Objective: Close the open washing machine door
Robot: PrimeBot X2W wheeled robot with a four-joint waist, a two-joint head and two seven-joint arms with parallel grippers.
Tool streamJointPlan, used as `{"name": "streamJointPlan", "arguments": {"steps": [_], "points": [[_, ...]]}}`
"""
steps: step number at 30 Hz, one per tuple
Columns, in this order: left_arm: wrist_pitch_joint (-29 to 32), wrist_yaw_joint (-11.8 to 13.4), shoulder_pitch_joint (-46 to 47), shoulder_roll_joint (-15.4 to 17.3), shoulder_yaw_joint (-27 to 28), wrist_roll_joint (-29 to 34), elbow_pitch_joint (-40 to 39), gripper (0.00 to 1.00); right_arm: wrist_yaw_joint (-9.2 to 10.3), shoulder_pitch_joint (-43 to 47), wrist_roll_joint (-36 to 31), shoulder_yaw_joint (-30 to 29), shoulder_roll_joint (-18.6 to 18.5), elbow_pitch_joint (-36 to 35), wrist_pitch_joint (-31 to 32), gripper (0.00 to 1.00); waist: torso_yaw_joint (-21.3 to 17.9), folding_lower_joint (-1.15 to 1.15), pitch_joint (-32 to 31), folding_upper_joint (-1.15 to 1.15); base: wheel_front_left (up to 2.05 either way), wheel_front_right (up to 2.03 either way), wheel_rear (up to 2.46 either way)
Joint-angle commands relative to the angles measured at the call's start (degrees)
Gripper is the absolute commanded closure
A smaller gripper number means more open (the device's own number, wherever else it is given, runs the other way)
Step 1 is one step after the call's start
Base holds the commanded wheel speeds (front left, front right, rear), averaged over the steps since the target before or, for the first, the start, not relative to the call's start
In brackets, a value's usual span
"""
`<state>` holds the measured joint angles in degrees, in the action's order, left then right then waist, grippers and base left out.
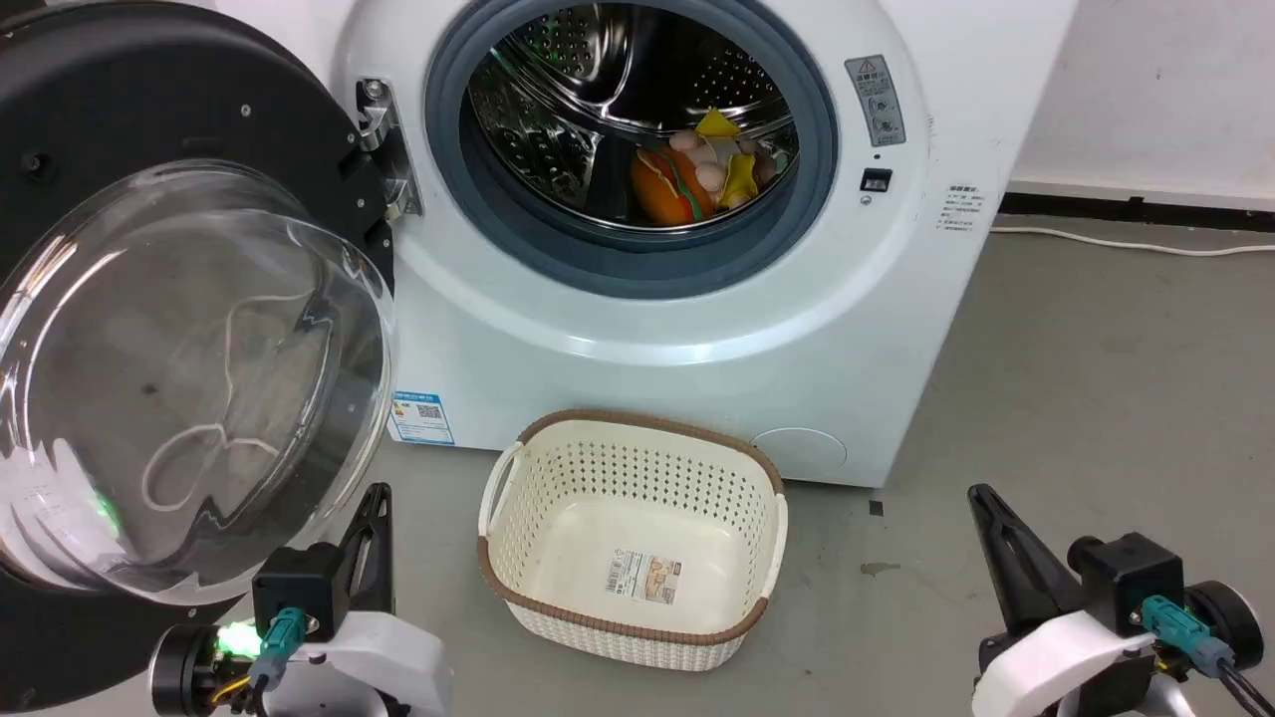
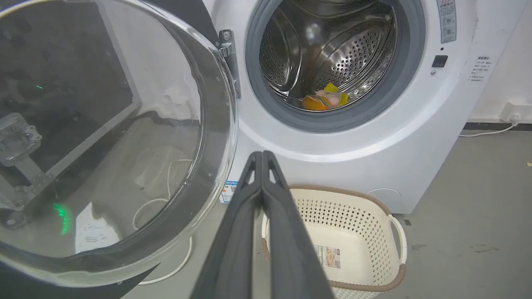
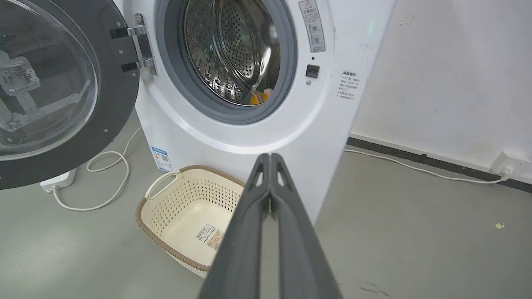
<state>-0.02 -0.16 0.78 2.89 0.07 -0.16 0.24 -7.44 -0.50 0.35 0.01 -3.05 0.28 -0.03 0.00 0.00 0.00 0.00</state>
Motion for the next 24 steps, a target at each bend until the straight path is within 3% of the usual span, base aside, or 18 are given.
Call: {"name": "streamJointPlan", "arguments": {"steps": [1, 24], "points": [[0.02, 0.16, -0.78, -0.02, -0.07, 0.16, -0.24, 1.0, -0.05, 0.5, -0.35, -0.01, 0.17, -0.28, 0.03, 1.0, 0.0, 0.0, 0.0, 0.0, 0.0, 0.0, 0.0], [0.02, 0.16, -0.78, -0.02, -0.07, 0.16, -0.24, 1.0, -0.05, 0.5, -0.35, -0.01, 0.17, -0.28, 0.03, 1.0, 0.0, 0.0, 0.0, 0.0, 0.0, 0.0, 0.0]]}}
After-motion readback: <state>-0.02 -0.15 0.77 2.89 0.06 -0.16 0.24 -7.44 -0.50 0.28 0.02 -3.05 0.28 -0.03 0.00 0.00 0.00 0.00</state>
